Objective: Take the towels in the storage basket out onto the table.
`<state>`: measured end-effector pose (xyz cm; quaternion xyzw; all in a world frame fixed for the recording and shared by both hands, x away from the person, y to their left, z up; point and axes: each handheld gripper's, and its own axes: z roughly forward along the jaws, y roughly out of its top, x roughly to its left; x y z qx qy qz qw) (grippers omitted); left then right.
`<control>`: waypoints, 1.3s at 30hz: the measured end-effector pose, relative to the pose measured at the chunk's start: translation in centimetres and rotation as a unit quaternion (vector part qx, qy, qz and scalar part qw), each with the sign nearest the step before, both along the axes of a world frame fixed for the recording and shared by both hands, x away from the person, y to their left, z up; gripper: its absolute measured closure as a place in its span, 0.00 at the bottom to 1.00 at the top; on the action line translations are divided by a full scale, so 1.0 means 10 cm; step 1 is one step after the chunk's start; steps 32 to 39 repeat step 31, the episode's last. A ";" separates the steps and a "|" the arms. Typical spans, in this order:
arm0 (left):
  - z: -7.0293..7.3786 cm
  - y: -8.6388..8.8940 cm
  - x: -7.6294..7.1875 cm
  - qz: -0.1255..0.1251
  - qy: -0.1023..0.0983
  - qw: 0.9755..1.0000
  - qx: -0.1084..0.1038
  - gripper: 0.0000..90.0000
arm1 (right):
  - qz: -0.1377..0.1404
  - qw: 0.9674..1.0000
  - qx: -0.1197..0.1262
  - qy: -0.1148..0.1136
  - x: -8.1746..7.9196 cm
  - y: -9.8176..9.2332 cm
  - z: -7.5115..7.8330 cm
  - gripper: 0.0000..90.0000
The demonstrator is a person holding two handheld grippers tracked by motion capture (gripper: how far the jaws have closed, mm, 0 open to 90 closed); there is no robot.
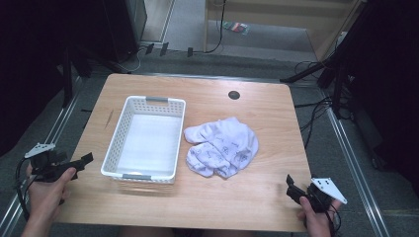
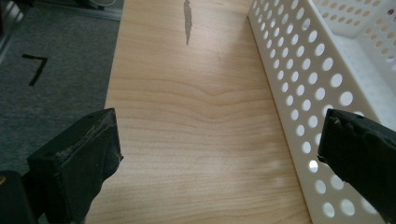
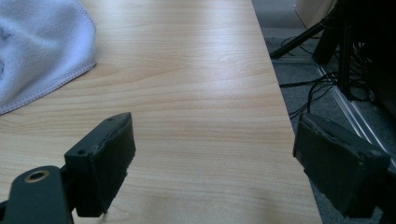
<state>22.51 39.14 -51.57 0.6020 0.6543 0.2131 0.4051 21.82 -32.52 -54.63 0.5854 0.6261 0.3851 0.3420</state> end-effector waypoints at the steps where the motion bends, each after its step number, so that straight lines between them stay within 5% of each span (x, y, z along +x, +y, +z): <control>1: -0.04 0.01 -0.02 -0.002 -0.003 1.000 0.003 0.00 | 0.000 1.000 0.001 0.001 0.00 0.00 0.00 0.15; 10: -0.31 0.01 -0.15 0.000 -0.027 1.000 0.000 0.00 | -0.001 1.000 0.001 0.000 0.00 0.00 0.00 0.15; 14: -0.33 -0.03 -0.17 -0.021 -0.035 0.999 0.002 0.00 | 0.001 1.000 0.000 -0.001 0.00 0.00 0.00 0.15; 16: -0.34 -0.07 -0.17 -0.019 -0.030 0.999 0.014 0.00 | 0.002 1.000 -0.003 -0.001 0.00 0.00 0.00 0.15; 22: -0.34 0.01 -0.18 -0.003 -0.033 0.999 -0.015 0.00 | 0.001 1.000 -0.002 0.000 -0.02 0.01 0.00 0.15; 29: -0.35 -0.04 -0.16 -0.009 -0.028 1.000 -0.001 0.00 | 0.004 1.000 -0.003 0.000 -0.01 0.00 0.00 0.15; 39: -0.35 -0.02 -0.14 -0.007 -0.021 1.000 -0.012 0.00 | 0.004 1.000 -0.002 0.001 -0.02 0.01 0.00 0.15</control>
